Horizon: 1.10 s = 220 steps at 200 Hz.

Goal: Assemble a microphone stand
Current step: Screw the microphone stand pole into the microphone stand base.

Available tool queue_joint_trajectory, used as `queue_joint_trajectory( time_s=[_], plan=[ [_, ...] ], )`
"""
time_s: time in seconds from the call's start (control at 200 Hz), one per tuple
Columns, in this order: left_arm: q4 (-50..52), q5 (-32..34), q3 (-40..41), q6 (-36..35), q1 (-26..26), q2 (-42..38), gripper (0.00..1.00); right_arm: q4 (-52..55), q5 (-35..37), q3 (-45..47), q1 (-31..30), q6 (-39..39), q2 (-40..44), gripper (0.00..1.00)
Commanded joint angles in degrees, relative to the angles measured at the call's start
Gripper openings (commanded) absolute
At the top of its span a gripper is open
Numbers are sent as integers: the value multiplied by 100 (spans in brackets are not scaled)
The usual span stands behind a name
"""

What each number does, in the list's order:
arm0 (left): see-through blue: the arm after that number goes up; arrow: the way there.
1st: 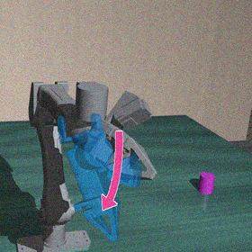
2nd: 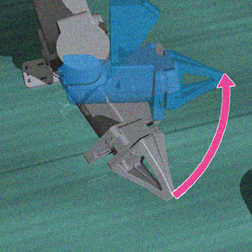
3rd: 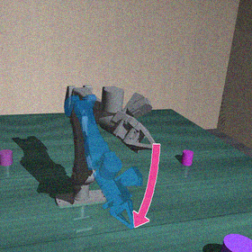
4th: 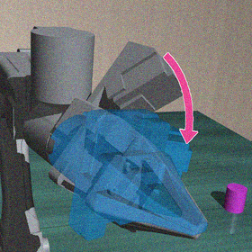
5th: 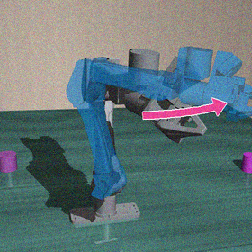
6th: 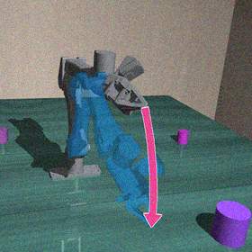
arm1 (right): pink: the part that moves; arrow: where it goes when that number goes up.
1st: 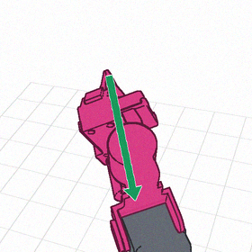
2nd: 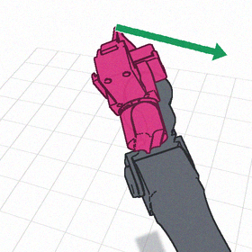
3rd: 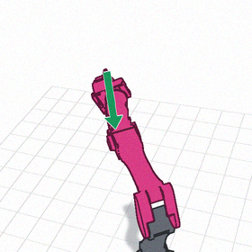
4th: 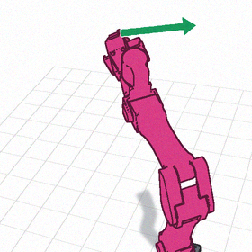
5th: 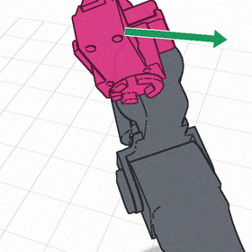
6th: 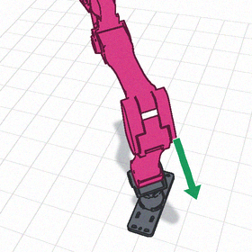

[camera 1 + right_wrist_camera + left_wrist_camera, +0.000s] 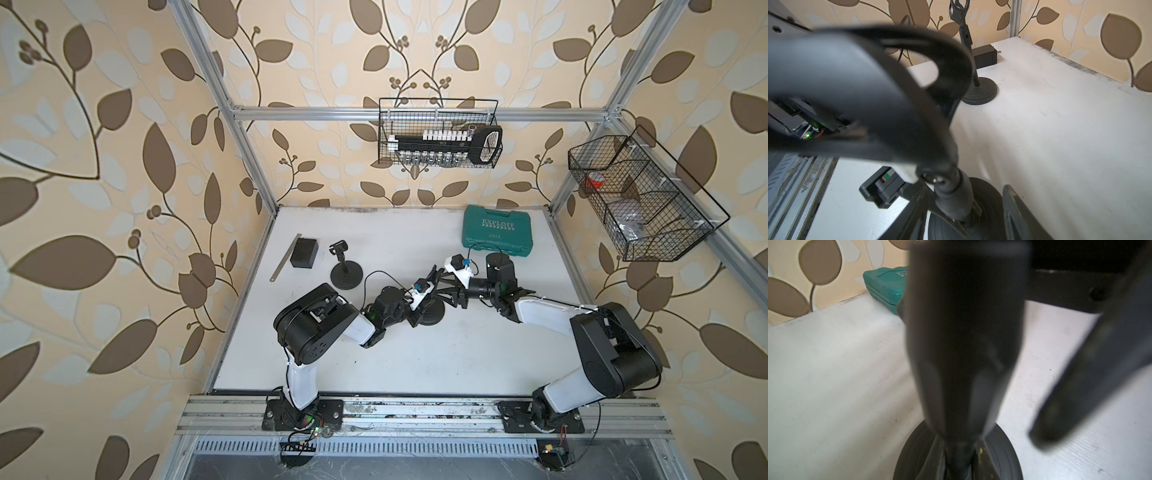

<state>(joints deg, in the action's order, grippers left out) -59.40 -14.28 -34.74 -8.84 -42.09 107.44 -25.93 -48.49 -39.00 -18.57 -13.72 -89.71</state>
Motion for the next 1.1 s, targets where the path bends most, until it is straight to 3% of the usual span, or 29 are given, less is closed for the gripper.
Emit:
queue_joint_trajectory(
  time_s=[0.0,0.315,0.41,0.605,0.78,0.83,0.88,1.095],
  plan=[
    [311,7,-18,38,-90,156,18,-79,-239,-186,24,107,-166,51],
    [329,-2,-77,48,-91,242,18,-474,-380,-161,-39,255,-280,46],
    [355,-4,-92,35,-89,257,18,-498,-380,-186,-62,255,-301,38],
    [384,32,-104,33,-89,277,18,-500,-362,-180,-92,304,-360,32],
    [357,64,-112,83,-94,295,18,-552,-188,-25,-156,262,-293,17],
    [328,74,-103,97,-81,295,18,-630,-29,88,-190,282,-249,12],
    [315,133,-90,132,-81,281,18,-640,236,183,-270,273,-202,0],
    [91,91,22,324,-32,120,19,-1220,2110,909,-653,627,62,0]
  ],
)
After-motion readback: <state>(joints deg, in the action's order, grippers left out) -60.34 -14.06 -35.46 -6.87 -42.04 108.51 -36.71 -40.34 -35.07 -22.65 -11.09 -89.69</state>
